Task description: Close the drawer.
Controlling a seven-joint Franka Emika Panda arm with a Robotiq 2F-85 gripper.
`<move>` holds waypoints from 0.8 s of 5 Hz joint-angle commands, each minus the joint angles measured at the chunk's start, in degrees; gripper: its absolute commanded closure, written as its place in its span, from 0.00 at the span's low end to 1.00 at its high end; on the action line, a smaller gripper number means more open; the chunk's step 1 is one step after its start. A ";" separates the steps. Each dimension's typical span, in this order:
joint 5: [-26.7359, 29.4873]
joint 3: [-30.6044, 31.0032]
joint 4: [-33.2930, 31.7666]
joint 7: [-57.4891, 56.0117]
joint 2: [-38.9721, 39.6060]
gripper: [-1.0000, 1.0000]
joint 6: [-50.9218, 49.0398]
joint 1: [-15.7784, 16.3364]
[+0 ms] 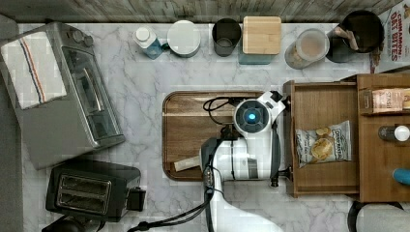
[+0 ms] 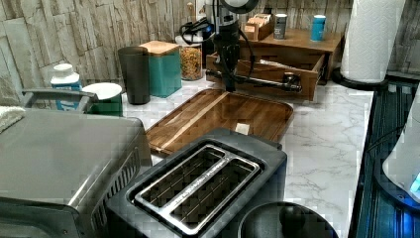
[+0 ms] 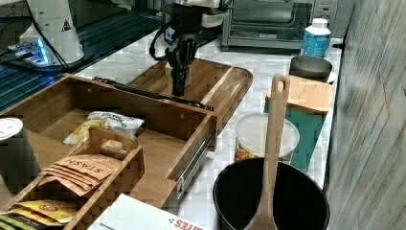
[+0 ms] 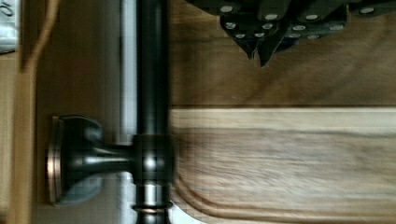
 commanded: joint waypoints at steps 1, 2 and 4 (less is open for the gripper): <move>8.55 -2.99 3.85 -14.76 2.71 1.00 2.46 -8.59; 11.63 -2.07 6.02 -19.27 5.13 1.00 2.08 -11.85; 11.07 -4.37 10.29 -23.66 7.88 1.00 0.27 -14.80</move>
